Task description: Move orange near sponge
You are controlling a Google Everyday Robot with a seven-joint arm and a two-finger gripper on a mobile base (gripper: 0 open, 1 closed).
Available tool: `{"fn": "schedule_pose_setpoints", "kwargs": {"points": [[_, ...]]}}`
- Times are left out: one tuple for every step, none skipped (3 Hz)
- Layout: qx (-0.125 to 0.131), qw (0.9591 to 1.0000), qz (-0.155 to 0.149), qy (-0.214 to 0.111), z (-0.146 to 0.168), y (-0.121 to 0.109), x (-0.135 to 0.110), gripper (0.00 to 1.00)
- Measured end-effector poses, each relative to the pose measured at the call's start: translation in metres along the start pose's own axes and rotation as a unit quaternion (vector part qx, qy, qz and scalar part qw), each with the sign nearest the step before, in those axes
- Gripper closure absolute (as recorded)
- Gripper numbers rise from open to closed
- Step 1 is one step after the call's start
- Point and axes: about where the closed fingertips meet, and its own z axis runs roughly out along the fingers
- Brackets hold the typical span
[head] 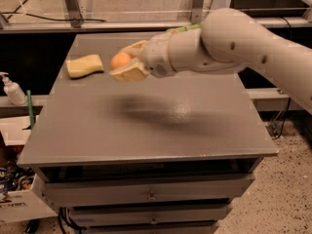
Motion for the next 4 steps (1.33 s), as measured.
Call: {"fn": "schedule_pose_setpoints", "kwargs": {"points": [[-0.019,0.9997,-0.014,0.002,0.052,-0.014,-0.011,1.00],[-0.023,0.9995,-0.009,0.018,0.091,-0.022,-0.002,1.00],[-0.009,0.9996,0.000,0.029,0.113,-0.036,0.009,1.00],[0.006,0.9994,0.008,0.033,0.124,-0.046,0.016,1.00]]}}
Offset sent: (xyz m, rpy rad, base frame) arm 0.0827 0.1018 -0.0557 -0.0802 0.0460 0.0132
